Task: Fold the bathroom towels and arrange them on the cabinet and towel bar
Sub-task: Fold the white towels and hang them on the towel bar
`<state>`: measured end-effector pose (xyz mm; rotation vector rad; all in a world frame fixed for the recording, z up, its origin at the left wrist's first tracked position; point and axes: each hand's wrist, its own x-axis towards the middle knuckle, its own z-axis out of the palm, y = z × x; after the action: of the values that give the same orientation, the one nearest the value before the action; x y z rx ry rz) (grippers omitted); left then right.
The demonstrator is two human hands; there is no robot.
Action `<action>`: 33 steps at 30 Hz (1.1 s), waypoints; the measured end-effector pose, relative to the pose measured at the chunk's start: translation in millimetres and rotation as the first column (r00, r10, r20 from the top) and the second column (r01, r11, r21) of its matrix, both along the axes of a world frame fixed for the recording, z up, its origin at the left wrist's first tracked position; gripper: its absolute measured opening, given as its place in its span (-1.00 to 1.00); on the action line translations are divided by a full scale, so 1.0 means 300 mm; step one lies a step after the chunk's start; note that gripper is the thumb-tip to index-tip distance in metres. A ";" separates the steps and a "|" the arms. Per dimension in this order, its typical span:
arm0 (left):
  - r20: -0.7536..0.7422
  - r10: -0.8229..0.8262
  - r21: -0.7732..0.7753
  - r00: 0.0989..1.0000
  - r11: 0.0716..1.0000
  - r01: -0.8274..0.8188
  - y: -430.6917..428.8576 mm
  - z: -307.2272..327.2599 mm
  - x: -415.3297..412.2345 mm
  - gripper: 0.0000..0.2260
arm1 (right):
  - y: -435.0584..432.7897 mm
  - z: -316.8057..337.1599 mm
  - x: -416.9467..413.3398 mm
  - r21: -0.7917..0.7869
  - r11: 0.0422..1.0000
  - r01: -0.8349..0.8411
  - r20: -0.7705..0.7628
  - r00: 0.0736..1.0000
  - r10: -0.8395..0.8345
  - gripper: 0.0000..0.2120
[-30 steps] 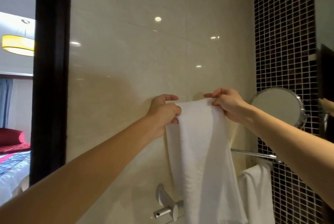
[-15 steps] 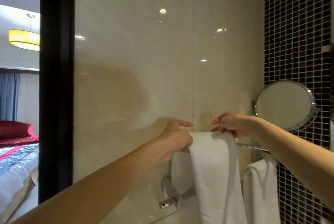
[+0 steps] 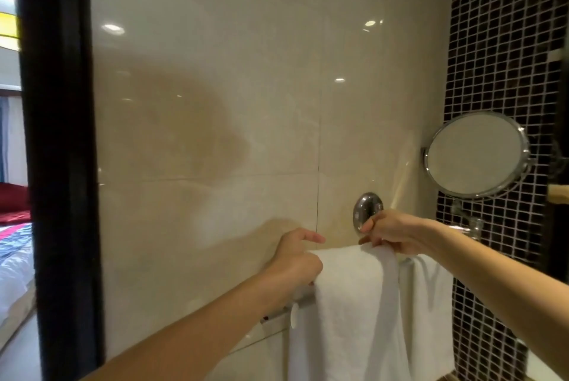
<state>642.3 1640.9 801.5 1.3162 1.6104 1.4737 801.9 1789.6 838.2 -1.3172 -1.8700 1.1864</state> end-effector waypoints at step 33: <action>-0.989 0.129 0.135 -0.069 0.987 -0.089 0.065 -0.208 0.047 -0.82 | -0.096 -0.349 -0.006 0.717 0.441 -0.539 0.604 0.797 -0.008 -0.61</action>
<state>656.4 1660.4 739.0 2.7088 2.5608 0.1946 800.2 1760.8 733.4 -0.7243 -2.6157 -0.2285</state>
